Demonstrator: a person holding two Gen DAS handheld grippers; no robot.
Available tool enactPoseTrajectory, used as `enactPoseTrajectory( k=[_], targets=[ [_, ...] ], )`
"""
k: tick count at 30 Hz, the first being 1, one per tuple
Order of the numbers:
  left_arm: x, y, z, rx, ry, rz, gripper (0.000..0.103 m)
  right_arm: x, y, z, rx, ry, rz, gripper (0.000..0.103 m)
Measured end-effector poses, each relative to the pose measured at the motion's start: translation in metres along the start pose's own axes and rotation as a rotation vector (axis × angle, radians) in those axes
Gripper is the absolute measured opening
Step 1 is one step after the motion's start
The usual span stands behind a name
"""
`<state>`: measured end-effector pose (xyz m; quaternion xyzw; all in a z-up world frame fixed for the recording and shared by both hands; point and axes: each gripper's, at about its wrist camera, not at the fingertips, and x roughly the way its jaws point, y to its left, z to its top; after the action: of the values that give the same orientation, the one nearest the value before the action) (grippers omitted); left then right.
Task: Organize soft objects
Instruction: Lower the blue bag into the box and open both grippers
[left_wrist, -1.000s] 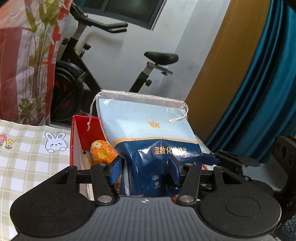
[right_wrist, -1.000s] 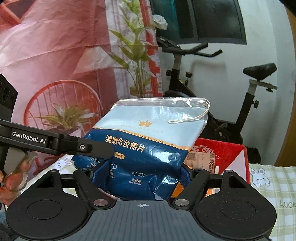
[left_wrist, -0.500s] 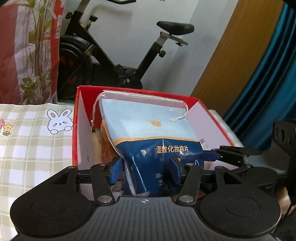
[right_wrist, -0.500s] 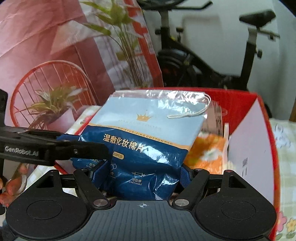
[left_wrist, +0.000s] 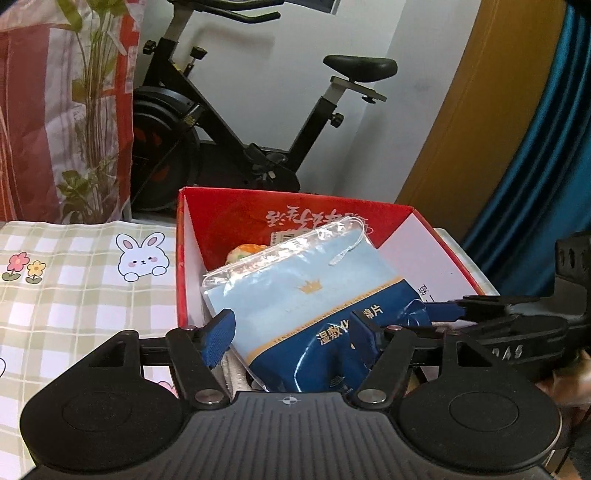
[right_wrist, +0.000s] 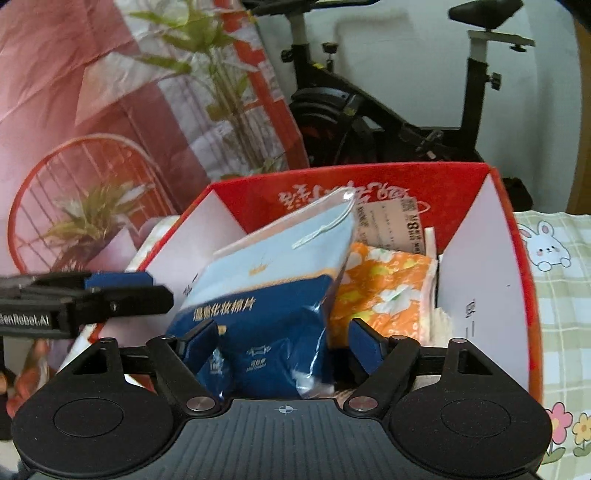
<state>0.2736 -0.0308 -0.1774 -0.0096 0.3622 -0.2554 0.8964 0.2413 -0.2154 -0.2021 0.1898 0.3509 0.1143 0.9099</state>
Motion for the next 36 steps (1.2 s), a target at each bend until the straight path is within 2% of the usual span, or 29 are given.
enactPoseTrajectory(
  k=[2, 4, 5, 6, 16, 20, 22, 24, 25, 27, 30, 32, 36],
  targets=[
    [-0.002, 0.000, 0.000, 0.002, -0.006, 0.005, 0.070, -0.003, -0.004, 0.003, 0.014, -0.007, 0.001, 0.060],
    [-0.002, 0.001, -0.001, -0.001, -0.011, 0.008, 0.070, -0.005, -0.006, 0.004, 0.022, -0.016, -0.010, 0.049],
    [-0.002, 0.001, -0.001, -0.002, -0.012, 0.008, 0.070, -0.006, -0.007, 0.005, 0.027, -0.019, -0.014, 0.038],
    [-0.002, 0.001, -0.001, -0.003, -0.014, 0.009, 0.070, -0.006, -0.008, 0.005, 0.036, -0.015, -0.011, 0.031],
    [-0.003, 0.000, -0.004, -0.002, -0.014, 0.025, 0.070, 0.012, 0.002, -0.005, 0.106, 0.089, 0.031, 0.024],
    [-0.007, -0.002, -0.006, 0.009, -0.019, 0.037, 0.070, 0.018, 0.012, -0.007, 0.097, 0.100, 0.007, 0.023],
    [-0.011, -0.003, -0.007, 0.017, -0.024, 0.042, 0.070, 0.015, 0.014, -0.008, 0.099, 0.087, -0.007, 0.025],
    [-0.014, -0.003, -0.008, 0.025, -0.030, 0.051, 0.070, 0.011, 0.019, -0.008, 0.069, 0.068, -0.036, 0.036],
    [-0.016, -0.004, -0.008, 0.029, -0.032, 0.055, 0.070, 0.007, 0.024, -0.008, 0.044, 0.055, -0.058, 0.038],
    [-0.021, -0.006, -0.010, 0.034, -0.039, 0.062, 0.071, -0.001, 0.031, -0.010, 0.001, 0.033, -0.086, 0.054],
    [-0.030, -0.009, -0.013, 0.046, -0.051, 0.069, 0.072, -0.013, 0.044, -0.012, -0.068, -0.008, -0.129, 0.069],
    [-0.037, -0.011, -0.017, 0.051, -0.057, 0.072, 0.073, -0.022, 0.053, -0.016, -0.114, -0.035, -0.155, 0.073],
    [-0.053, -0.011, -0.027, 0.048, -0.065, 0.073, 0.073, -0.039, 0.067, -0.027, -0.159, -0.091, -0.173, 0.076]
  ],
)
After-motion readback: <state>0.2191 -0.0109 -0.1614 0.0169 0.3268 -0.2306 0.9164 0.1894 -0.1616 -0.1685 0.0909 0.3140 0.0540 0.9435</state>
